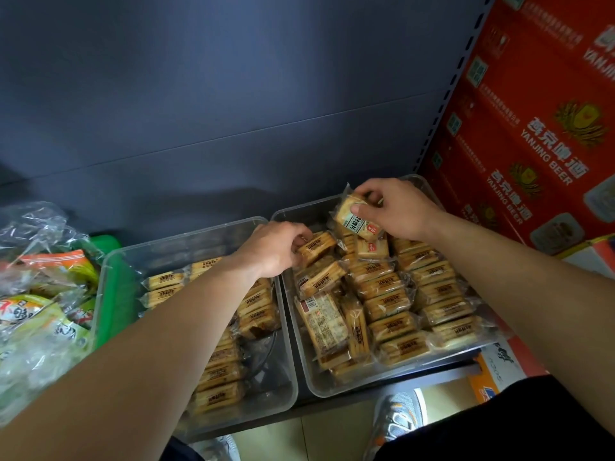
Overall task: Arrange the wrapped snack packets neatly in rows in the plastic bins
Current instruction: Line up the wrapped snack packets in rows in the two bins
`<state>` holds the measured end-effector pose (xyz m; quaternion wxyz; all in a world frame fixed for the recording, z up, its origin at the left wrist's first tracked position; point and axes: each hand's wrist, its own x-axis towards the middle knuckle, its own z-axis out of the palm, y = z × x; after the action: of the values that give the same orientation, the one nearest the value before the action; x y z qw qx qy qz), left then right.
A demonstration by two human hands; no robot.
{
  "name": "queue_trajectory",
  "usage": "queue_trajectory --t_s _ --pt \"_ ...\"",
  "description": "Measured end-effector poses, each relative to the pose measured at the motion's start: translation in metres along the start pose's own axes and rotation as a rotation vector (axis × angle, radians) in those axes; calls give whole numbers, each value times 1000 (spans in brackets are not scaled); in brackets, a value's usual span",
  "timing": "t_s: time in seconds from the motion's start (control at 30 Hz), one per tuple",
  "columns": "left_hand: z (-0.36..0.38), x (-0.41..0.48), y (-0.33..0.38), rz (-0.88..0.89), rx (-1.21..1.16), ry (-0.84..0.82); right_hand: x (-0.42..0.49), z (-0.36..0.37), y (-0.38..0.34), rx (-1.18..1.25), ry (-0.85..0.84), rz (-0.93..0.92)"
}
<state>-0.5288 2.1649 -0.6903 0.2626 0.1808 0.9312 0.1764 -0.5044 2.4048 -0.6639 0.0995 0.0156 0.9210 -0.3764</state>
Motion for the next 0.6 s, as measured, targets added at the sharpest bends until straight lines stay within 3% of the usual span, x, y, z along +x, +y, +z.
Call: queue_trajectory --t_s 0.13,0.4,0.6 --pt "-10 -7 -3 13 -119 62 1 -1 -2 3 6 -9" --pt "-54 -46 -37 14 -446 392 18 8 -22 128 9 -8" --pt "-58 -68 -69 -91 -439 423 27 38 -50 -35 -113 -109"
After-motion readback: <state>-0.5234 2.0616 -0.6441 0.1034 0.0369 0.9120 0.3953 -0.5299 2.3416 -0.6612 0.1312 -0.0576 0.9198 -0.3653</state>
